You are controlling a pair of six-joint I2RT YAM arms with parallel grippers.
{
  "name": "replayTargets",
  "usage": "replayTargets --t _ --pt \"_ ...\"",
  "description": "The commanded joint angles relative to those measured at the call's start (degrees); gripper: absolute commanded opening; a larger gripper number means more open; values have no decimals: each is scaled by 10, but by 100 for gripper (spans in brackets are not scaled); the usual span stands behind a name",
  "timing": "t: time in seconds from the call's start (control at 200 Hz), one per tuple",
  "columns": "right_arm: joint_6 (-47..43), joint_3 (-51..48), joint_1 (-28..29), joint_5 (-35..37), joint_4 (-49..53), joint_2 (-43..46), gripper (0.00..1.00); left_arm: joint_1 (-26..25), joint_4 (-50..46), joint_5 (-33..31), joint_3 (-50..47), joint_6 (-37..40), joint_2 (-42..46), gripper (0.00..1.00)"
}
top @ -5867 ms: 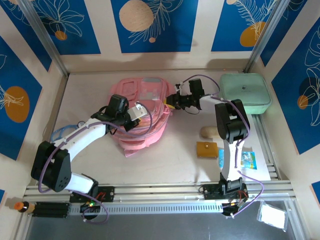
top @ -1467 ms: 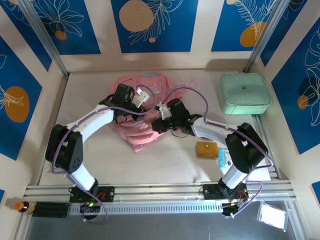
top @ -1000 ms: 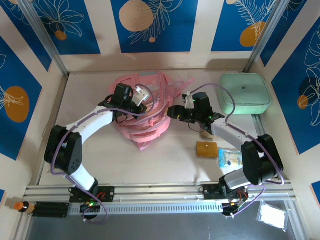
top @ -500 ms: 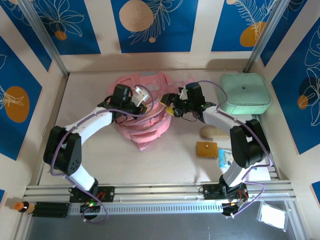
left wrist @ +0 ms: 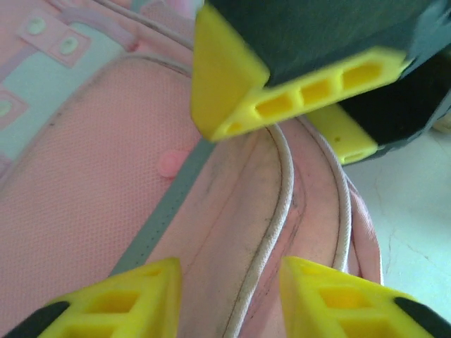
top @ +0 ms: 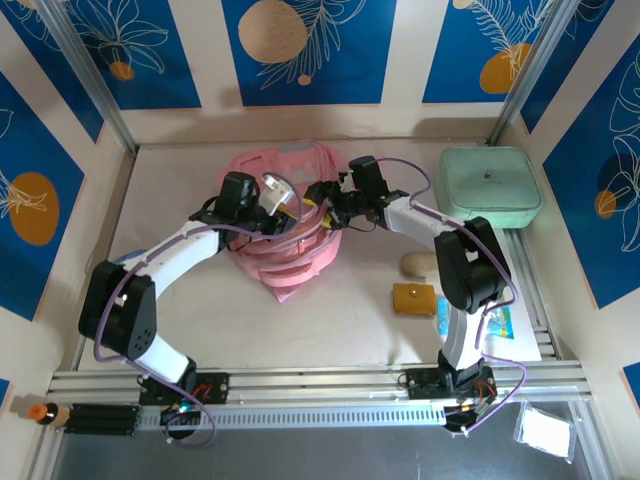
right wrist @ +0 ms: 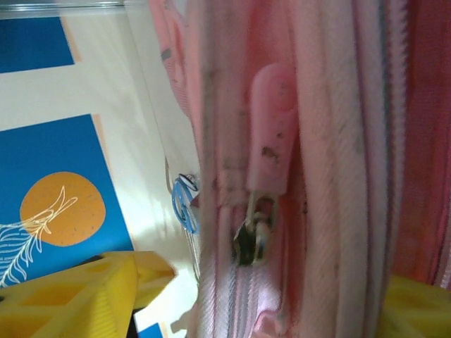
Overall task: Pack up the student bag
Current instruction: Unzip the student bag at the top-center of the table.
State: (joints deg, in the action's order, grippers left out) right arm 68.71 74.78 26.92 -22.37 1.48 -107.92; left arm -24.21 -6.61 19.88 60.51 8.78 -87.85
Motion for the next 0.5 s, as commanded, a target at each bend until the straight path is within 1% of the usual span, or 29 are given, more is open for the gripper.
replayTargets --t 0.0,0.035,0.06,0.105,0.155,0.215,0.33,0.41,0.495 --pt "-15 40 11 -17 30 -15 56 3 26 -73 -22 -93 43 48" --pt "-20 43 13 -16 33 -18 51 4 38 -107 -35 -146 52 51" --pt "-22 45 14 -16 34 -19 47 4 46 -118 -46 -183 60 52" --pt "-25 48 15 -19 35 -22 40 3 62 -119 -67 -238 73 52" --pt "-30 53 16 -22 38 -25 35 2 67 -118 -82 -299 84 52" --pt "-37 58 17 -22 44 -27 27 1 44 -117 -87 -356 92 52" --pt "-51 61 22 -17 48 -23 20 -14 -10 -124 -88 -396 108 52" --pt "-53 59 25 -14 39 -21 20 -28 -46 -113 -86 -418 114 54" --pt "-49 58 27 -16 30 -22 20 -43 -40 -96 -102 -439 121 55"
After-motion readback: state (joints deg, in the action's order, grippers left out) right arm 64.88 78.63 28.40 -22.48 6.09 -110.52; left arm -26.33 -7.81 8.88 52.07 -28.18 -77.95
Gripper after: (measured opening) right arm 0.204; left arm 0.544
